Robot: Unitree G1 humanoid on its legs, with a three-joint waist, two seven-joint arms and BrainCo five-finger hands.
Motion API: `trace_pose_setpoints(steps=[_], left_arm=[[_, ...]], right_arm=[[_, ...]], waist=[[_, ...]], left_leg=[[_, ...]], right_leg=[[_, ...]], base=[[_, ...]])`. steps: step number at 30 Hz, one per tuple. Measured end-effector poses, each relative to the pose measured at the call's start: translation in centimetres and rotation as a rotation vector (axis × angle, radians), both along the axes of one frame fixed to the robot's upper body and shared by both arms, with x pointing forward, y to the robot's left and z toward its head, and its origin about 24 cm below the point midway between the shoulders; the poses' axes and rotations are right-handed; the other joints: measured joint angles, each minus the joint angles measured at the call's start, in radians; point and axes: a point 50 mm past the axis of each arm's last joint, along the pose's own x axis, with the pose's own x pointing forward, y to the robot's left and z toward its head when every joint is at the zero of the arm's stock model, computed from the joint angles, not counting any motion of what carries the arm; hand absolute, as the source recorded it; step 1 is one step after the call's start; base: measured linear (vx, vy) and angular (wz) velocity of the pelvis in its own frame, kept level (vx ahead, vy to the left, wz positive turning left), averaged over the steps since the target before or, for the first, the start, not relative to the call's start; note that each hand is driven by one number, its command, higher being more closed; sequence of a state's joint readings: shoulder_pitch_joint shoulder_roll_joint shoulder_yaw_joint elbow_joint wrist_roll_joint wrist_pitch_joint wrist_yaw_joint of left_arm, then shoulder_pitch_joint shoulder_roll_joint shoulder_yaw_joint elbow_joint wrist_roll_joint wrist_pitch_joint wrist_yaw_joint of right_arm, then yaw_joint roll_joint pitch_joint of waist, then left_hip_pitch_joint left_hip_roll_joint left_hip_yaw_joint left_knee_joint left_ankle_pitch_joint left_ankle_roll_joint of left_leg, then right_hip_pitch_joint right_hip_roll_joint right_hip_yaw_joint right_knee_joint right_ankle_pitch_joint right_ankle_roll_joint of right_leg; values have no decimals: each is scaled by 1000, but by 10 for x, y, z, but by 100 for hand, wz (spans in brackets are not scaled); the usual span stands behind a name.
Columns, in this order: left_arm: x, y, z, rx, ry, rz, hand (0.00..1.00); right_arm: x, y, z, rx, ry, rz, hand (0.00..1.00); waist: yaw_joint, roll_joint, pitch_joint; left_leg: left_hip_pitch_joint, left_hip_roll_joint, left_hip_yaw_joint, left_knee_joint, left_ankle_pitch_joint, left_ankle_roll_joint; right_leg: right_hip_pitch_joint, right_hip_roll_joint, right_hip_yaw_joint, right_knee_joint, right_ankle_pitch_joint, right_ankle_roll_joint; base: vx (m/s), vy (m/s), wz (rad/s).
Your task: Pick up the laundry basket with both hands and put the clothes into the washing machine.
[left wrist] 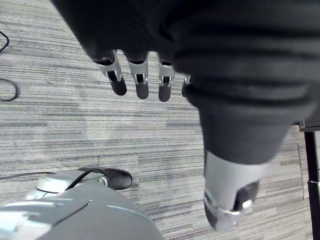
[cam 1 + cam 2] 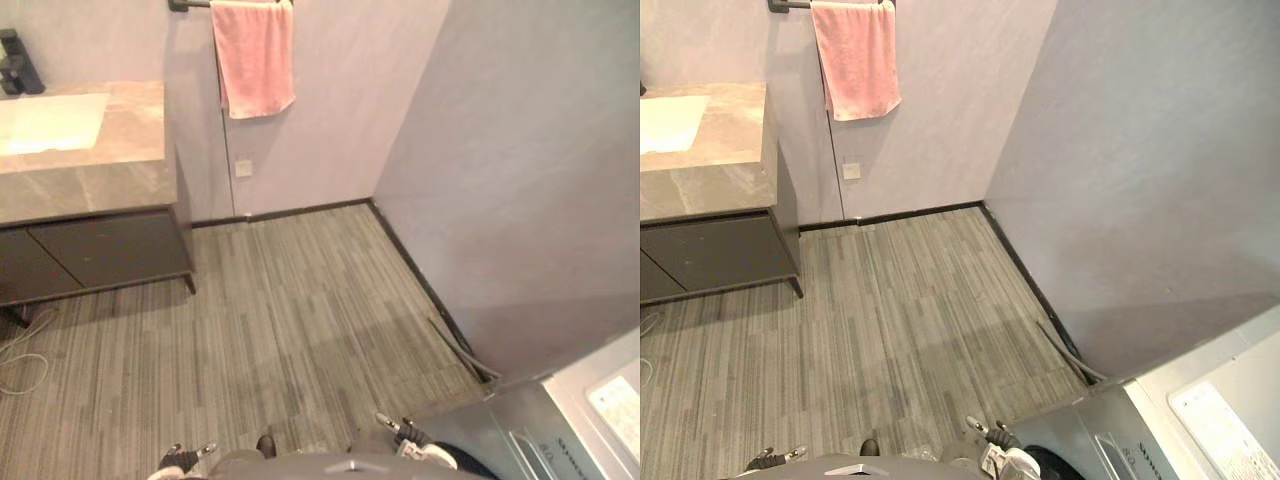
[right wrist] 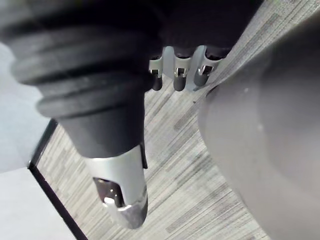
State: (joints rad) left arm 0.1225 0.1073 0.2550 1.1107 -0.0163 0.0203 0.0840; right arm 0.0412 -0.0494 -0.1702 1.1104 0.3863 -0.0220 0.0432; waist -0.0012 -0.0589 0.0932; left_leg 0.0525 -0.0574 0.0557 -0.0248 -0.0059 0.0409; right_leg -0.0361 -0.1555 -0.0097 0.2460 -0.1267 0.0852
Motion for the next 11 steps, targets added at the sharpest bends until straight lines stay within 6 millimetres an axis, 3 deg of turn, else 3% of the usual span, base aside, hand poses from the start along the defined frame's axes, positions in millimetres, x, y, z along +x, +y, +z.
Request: trace_pose_setpoints(steps=[1,4,6,11], left_arm=[[-4,2,0,5,10,-1,0],[-13,-3,-3,-10,52,-22,0],[-13,-8,-5,-25,62,-34,0],[-14,-12,-6,-37,59,-49,0]], right_arm=[[-3,4,-2,10,17,11,0],[-9,3,-4,3,45,37,0],[-9,-4,-3,-15,48,38,0],[-14,-10,-4,-29,72,35,0]], waist=[[0,-13,-22],[-1,0,-64],[-7,23,-61],[-6,32,-60]], left_leg=[[-5,-6,-4,0,1,-6],[8,9,-31,-42,20,-32],[23,32,-41,-62,38,-45],[54,55,-60,-62,41,-61]], right_leg=[[30,12,-7,-61,82,-3],[71,29,-43,-133,70,22],[83,49,-62,-139,68,21],[140,73,-87,-157,60,7]], base=[[141,-218,8],[155,-211,12],[107,-134,23],[40,-91,18]])
